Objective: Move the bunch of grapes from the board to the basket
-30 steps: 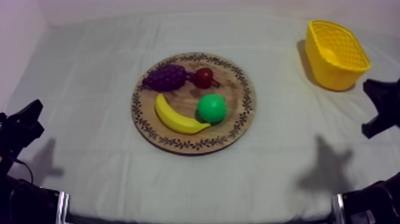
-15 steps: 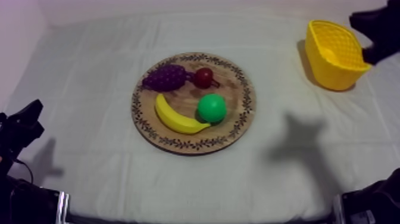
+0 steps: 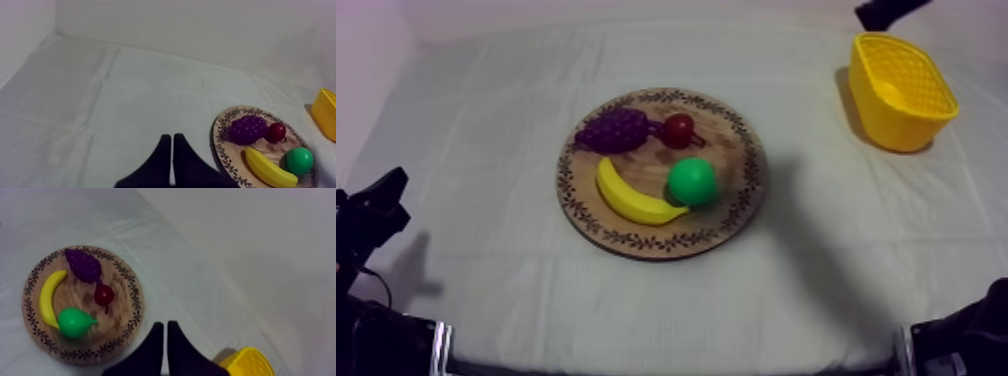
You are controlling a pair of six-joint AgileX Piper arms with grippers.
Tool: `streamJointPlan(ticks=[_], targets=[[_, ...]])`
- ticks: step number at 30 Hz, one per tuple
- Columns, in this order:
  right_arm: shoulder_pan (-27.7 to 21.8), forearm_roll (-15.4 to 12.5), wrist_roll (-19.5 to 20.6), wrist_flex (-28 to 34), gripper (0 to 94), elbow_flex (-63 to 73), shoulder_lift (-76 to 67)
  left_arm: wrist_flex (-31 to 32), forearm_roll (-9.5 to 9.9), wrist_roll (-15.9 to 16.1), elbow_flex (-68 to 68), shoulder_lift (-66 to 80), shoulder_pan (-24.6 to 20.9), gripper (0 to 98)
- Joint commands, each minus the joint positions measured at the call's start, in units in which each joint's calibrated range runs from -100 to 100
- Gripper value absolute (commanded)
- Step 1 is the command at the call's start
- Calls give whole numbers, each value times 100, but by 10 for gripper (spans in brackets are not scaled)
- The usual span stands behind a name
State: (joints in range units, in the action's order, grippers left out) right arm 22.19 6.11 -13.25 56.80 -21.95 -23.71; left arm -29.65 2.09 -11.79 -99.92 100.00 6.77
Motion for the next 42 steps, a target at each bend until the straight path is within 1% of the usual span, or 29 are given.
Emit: streamJointPlan(ticks=[1,11,16,23,31,36,42], targets=[[81,-35,-74,229,6,581,576,-1,-2,0,3,0,0,1],[392,-194,-527,1512,6,2663,2376,-1,-2,0,3,0,0,1],[523,-217,-627,2009,6,3741,3287,-1,-2,0,3,0,0,1],[654,-303,-799,2868,6,5329,4607,-1,-2,0,3,0,0,1],[727,-553,-863,3838,17,6945,5966,-1,-2,0,3,0,0,1],[758,-578,-857,4071,31,7614,6517,-1,-2,0,3,0,0,1],[804,-527,-856,4125,100,7850,6941,-1,-2,0,3,0,0,1]])
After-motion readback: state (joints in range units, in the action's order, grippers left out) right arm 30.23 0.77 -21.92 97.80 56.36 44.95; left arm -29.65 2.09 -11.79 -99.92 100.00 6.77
